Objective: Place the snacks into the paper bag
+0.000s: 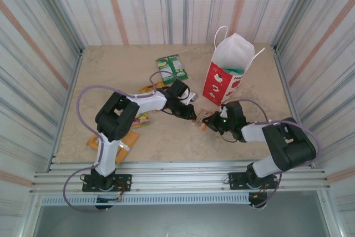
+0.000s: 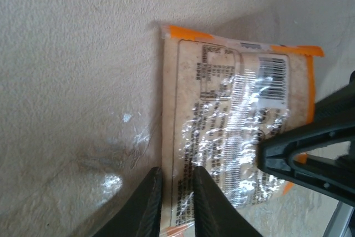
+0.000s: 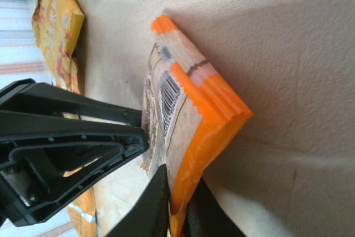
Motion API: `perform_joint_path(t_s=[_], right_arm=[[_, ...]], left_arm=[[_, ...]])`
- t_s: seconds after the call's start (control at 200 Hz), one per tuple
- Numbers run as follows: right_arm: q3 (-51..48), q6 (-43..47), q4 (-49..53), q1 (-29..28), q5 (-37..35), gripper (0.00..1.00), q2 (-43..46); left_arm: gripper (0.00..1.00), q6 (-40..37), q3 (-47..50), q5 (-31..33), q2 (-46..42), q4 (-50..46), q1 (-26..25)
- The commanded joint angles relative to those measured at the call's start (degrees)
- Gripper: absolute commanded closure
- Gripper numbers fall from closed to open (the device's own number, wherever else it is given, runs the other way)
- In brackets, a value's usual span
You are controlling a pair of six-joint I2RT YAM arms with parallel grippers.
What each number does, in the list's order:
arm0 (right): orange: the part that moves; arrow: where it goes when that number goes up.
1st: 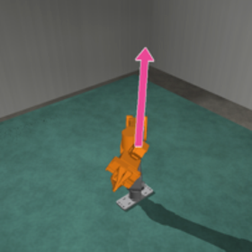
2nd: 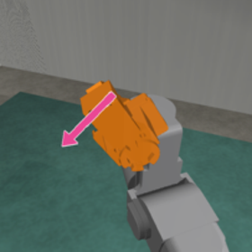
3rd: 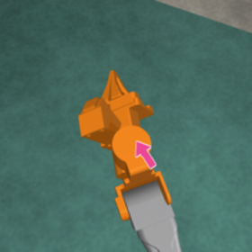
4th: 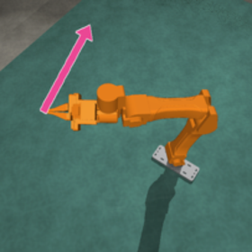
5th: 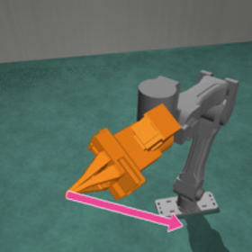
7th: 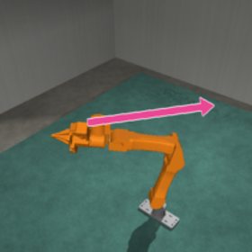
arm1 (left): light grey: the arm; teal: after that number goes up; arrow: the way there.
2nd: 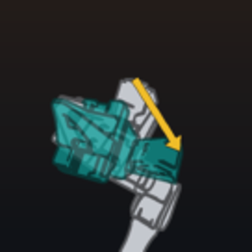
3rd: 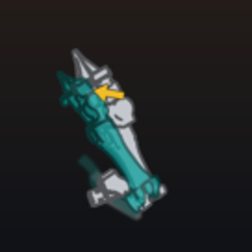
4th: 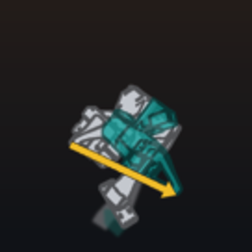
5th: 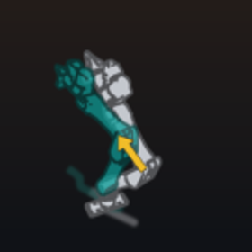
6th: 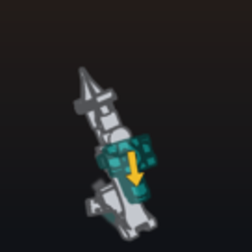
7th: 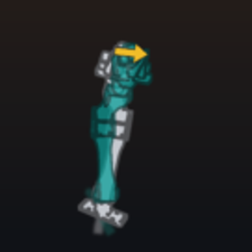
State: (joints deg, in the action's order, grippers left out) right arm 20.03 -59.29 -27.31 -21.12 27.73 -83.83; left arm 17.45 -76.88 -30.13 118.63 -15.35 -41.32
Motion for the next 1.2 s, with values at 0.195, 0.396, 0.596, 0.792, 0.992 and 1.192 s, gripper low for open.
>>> perform_joint_path(t_s=[0.195, 0.396, 0.596, 0.792, 0.992, 1.192], right_arm=[[2.8, 7.7, 22.9, -1.2, -8.7, 0.98, 20.3], [10.3, 14.2, 40.5, -0.8, -15.1, 1.0, 36.2], [24.4, 22.5, 51.1, -0.1, -17.9, 1.0, 38.7], [41.0, 32.4, 57.4, 0.4, -20.7, 1.0, 31.2], [54.1, 39.9, 58.8, 3.9, -23.4, 1.0, 20.2], [63.9, 41.4, 58.8, 9.7, -22.3, 0.99, 9.0]], left_arm=[[0.57, -0.1, -0.5, 4.4, -5.8, -3.8, 0.2], [0.39, 0.0, 0.1, 7.6, -12.6, -4.6, 0.8], [0.32, -2.0, -2.0, 11.7, -18.7, -7.0, 0.9], [0.32, -4.0, -4.0, 14.1, -22.6, -7.5, 1.0], [0.32, -5.1, -5.3, 14.9, -24.4, -7.3, 1.0], [0.32, -7.1, -4.9, 16.3, -26.2, -8.0, 1.0]])
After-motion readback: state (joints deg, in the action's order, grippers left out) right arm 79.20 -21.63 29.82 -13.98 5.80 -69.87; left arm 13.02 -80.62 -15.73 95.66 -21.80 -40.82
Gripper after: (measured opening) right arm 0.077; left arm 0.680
